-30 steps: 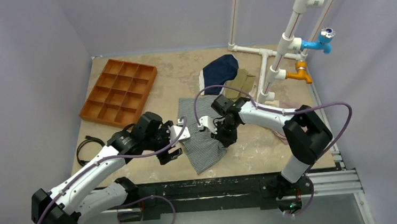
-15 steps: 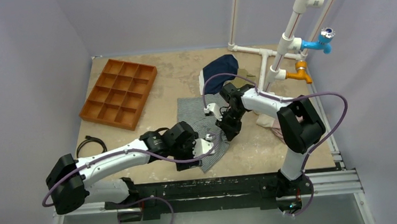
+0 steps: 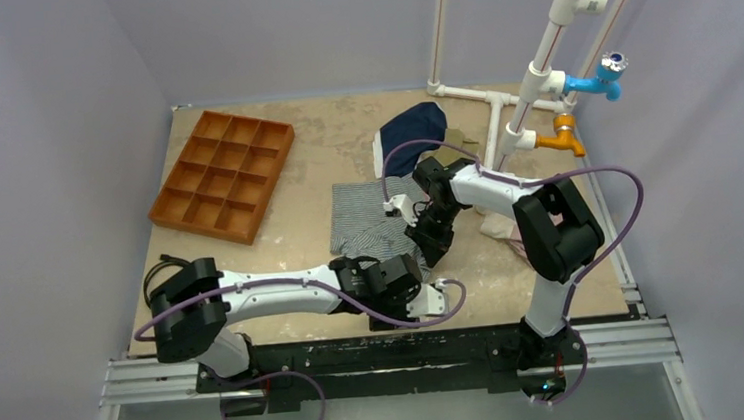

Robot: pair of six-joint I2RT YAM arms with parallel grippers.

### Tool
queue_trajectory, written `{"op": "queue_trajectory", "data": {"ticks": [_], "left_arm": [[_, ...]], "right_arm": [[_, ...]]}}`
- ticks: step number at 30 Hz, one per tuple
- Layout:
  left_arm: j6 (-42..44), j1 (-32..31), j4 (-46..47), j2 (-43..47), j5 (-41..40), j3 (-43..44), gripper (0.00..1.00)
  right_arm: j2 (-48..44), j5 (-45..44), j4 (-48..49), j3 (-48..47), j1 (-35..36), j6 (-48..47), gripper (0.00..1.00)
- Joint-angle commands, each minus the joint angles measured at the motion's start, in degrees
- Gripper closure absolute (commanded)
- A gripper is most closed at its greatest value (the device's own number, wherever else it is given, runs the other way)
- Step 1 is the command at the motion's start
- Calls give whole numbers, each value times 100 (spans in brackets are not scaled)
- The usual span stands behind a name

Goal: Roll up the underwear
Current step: Fold the underwear at the center of the board.

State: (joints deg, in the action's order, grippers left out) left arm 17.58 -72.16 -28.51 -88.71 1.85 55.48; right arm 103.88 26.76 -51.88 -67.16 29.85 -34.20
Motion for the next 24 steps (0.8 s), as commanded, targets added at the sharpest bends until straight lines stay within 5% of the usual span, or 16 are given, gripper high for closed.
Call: {"op": "queue_trajectory", "data": {"ticks": [1,17,24], "left_arm": [[-112,-140,-10,-183,-140,194,43],[12,-191,13,-787,-167,154,57],[137,-193,0,-905,-166,118,86]], "right_arm": [[-95,128,-12,-121,-35,71,100],[-155,101,-8,-61,-42,35,100],[-270,85,-26,-22,-44,-3,100]]}}
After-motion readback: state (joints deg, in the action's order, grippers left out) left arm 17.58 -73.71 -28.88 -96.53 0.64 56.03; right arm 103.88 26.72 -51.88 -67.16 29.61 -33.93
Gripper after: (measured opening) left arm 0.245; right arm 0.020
